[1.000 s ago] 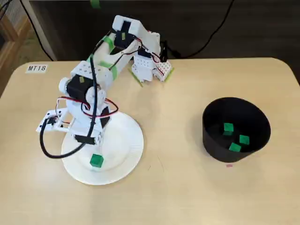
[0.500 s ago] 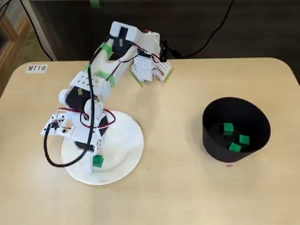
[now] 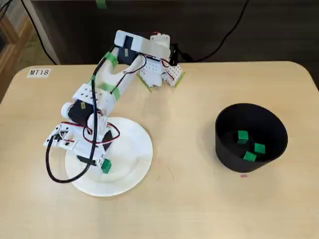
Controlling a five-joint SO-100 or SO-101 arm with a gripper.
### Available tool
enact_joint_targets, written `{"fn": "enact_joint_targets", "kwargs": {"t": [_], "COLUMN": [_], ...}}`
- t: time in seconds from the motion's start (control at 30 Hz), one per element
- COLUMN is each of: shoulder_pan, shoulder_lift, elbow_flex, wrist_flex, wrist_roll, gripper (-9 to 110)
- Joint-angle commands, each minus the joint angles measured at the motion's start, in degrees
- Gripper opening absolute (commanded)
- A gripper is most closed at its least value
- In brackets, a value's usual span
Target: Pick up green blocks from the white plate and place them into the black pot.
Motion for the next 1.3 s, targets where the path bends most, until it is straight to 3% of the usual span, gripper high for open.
{"fn": "enact_joint_targets", "kwargs": {"t": [0.0, 0.13, 0.27, 0.33, 0.4, 0.5, 0.63, 0.83, 1.03, 1.1, 1.13, 1.27], "shoulder_pan": [-1.2, -7.7, -25.0, -36.1, -45.2, -53.1, -57.6, -61.6, -63.5, -64.1, -64.5, -64.2], "shoulder_lift": [12.5, 30.4, 46.4, 55.4, 66.9, 73.6, 76.8, 76.8, 73.9, 74.8, 74.9, 75.1], "elbow_flex": [-8.1, -5.9, 7.2, 20.3, 41.0, 62.5, 81.2, 97.5, 98.7, 98.6, 98.6, 97.1], "wrist_flex": [3.0, 4.1, 3.0, -5.5, -22.9, -41.0, -57.3, -70.2, -72.4, -71.7, -71.6, -68.6], "wrist_roll": [-0.2, 1.7, 8.3, 11.9, 15.1, 15.2, 15.4, 15.6, 15.0, 14.2, 13.4, 12.1], "gripper": [-2, -2, -2, -2, -2, -2, -2, -2, -2, 23, 29, 42]}}
